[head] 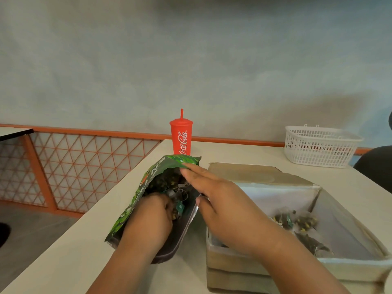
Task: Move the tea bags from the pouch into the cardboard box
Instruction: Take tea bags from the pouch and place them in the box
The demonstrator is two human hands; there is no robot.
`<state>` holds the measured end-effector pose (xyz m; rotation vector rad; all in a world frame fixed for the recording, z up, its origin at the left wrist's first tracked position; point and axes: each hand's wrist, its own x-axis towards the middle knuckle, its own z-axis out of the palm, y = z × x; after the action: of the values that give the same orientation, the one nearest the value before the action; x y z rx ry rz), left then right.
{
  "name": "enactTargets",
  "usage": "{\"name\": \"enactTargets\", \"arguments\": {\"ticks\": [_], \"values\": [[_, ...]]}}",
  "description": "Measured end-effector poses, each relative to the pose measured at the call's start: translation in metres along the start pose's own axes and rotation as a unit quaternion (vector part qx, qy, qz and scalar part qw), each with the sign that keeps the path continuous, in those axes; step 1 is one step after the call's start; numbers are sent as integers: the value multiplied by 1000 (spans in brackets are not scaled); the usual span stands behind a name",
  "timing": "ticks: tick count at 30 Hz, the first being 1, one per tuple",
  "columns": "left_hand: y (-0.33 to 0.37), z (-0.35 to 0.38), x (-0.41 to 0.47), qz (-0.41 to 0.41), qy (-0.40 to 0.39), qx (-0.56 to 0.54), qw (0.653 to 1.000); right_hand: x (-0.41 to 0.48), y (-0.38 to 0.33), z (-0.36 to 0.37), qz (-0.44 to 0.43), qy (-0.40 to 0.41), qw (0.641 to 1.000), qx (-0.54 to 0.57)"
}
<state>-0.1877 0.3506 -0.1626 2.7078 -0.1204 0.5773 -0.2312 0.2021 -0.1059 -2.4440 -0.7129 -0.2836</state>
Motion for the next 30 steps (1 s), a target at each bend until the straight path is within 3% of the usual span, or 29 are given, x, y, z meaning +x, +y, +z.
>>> {"name": "enactTargets", "arguments": {"ticks": [8,17,27,30], "values": [[11,-19,-14,103,79,-142,981,2,10,-3,24,20,999,20],[29,-37,-29,65,98,-402,908,-2,12,-10,73,5,988,133],[32,-39,-28,16,68,-548,834,-7,2,-27,68,-51,950,301],[38,-40,-30,22,51,-560,827,-8,-3,-22,72,-50,959,269]]}}
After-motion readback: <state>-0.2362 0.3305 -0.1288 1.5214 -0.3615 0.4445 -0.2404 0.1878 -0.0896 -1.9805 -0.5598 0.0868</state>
